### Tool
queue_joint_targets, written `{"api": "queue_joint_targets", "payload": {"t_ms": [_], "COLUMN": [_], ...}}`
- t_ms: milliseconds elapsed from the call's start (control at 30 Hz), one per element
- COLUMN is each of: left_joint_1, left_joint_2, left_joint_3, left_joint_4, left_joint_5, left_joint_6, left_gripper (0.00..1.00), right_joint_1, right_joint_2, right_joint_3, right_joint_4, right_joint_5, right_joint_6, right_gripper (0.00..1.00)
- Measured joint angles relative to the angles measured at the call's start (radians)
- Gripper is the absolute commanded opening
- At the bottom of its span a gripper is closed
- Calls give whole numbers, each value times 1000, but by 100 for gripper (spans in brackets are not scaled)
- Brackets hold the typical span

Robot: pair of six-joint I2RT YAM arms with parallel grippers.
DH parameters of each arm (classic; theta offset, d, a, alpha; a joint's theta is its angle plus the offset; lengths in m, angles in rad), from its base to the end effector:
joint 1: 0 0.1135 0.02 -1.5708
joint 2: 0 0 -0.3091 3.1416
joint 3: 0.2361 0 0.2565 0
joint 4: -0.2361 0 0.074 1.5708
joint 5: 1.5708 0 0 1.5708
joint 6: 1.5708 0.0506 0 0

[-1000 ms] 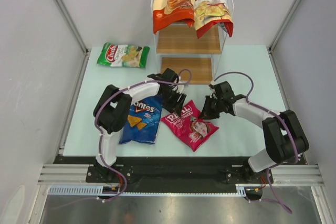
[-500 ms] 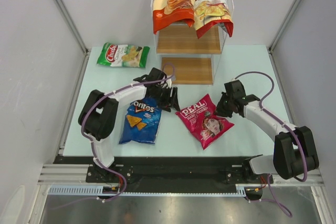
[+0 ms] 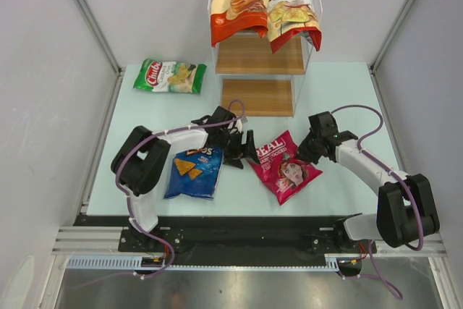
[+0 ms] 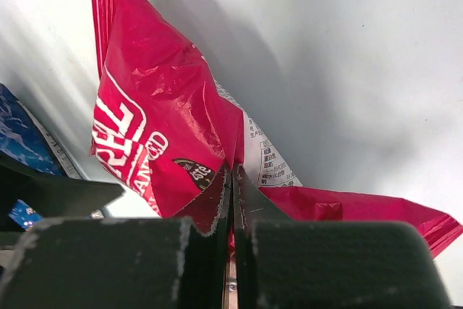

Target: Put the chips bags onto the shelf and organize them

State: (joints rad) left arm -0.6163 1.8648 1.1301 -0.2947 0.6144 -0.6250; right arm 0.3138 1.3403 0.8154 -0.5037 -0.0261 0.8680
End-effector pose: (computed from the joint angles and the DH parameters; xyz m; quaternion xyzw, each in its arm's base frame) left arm 0.3049 -0.2517 0.1878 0.0769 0.9188 -0.3853 0.0379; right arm 0.2465 0.0814 0.2347 0.2602 0.9276 0.1596 0.2154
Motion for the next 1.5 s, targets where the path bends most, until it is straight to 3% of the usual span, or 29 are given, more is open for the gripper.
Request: {"api": "queue_joint_targets", "payload": {"t_ms": [467,600,900,967,1000,1033,1133,1300,1500], "left_joint_1": [-68,-84,-85,-85,-86,-86,-86,-84,-71], "left_joint_2": [58,78,86,86,85,85,85,81,31], "left_joint_3": [-32,-30,-100,-104,-104,-104,-103,-95,-93], "left_joint_4": [129,201,375,395,407,415,419,372,269], "left_joint_5": [37,47,20,17,18,17,14,-27,-129], "left_joint_6": [-129,-169,-243,-249,-256,-259,-258,-257,-257], "left_gripper": [83,77,24,3,0,0,0,0,0], "right_joint_1": [28,38,38,38,38,37,32,-49,-157], "right_joint_2": [12,13,16,15,16,15,15,9,-92], "right_joint_3": [0,0,-13,-16,-16,-17,-17,-17,-17], "right_joint_4": [38,46,71,72,73,73,76,73,-27], "right_joint_5": [-1,-2,-3,-6,-8,-8,-15,-68,-112], "right_joint_6": [89,101,108,108,109,110,115,92,57], "right_gripper": [0,0,0,6,11,30,56,71,76]}}
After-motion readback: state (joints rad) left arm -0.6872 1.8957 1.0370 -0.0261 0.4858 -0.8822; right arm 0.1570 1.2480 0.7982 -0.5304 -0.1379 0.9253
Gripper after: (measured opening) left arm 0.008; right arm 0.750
